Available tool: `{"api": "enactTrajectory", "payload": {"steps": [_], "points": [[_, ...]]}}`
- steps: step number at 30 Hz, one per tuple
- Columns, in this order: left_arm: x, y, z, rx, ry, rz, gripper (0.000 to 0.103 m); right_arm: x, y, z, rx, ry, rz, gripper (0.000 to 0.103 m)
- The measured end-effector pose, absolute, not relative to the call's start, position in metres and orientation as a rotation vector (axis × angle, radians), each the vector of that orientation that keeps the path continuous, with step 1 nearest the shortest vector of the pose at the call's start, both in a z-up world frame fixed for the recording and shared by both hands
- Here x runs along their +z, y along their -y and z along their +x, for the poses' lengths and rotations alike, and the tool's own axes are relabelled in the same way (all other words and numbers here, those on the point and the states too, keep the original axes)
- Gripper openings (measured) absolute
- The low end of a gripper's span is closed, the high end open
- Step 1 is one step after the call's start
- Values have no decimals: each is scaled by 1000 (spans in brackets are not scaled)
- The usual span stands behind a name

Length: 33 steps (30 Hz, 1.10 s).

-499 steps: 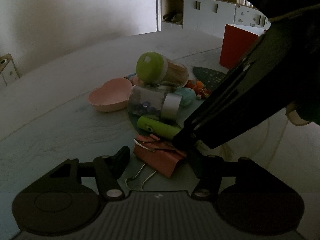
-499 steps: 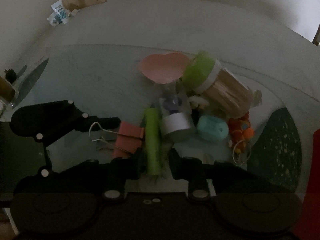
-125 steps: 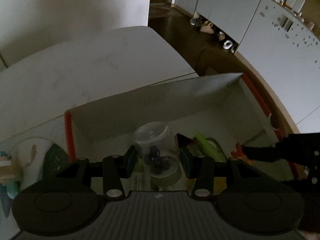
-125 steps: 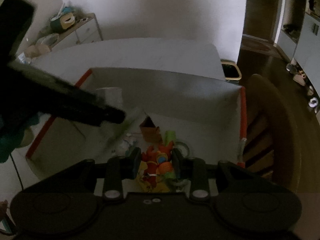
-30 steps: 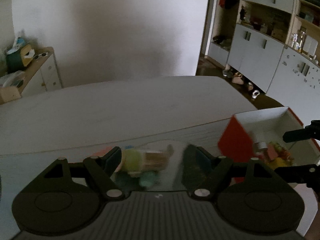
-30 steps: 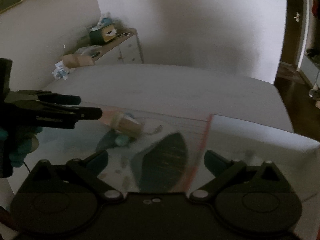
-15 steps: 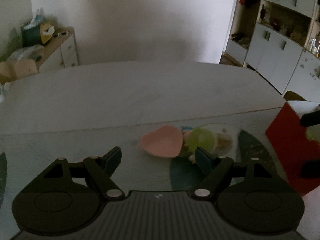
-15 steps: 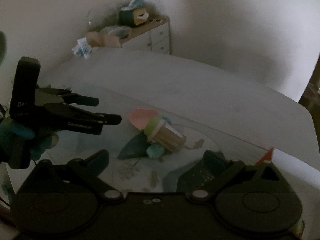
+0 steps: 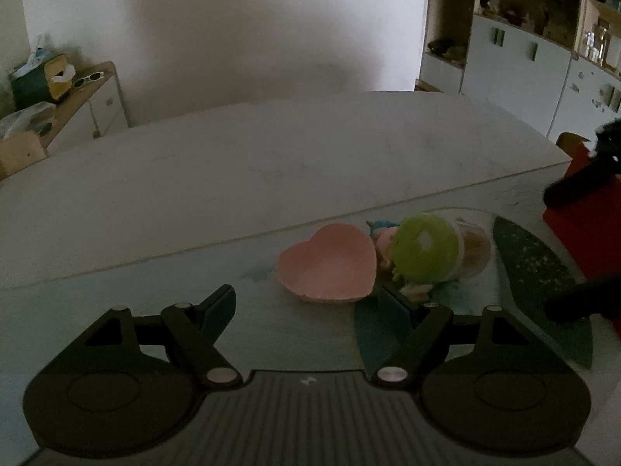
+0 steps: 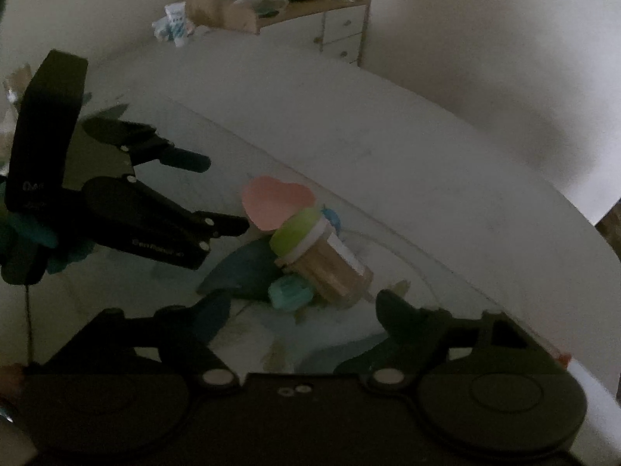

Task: Organize rigid objects
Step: 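Grasp the pink heart dish with the left tool while the right tool grasps the green-lidded toothpick jar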

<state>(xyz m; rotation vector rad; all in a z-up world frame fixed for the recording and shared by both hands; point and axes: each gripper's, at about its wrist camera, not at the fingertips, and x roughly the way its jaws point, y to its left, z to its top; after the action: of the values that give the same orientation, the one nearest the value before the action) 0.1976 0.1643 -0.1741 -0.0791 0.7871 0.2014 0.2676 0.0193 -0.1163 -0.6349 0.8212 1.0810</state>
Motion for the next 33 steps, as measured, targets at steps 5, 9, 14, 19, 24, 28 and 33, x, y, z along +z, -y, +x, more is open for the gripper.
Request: {"api": "enactTrajectory", "payload": {"steps": [5, 9, 14, 19, 24, 28, 33], "points": [[-185, -162, 208, 174, -789, -46, 80, -123, -30, 278, 1093, -822, -671, 79], [-192, -162, 212, 152, -782, -13, 80, -129, -36, 283, 1118, -827, -698, 78], [-198, -164, 216, 135, -770, 9, 81, -136, -45, 286, 1142, -822, -736, 74], [-204, -166, 224, 118, -774, 6, 81, -146, -56, 291, 1148, -822, -760, 63], [-206, -168, 229, 114, -771, -2, 81, -153, -62, 298, 1160, -810, -765, 62], [-209, -169, 232, 112, -775, -22, 81, -159, -63, 297, 1183, -783, -781, 62], [-208, -168, 234, 112, -771, -18, 80, -165, -65, 296, 1188, -782, -777, 60]]}}
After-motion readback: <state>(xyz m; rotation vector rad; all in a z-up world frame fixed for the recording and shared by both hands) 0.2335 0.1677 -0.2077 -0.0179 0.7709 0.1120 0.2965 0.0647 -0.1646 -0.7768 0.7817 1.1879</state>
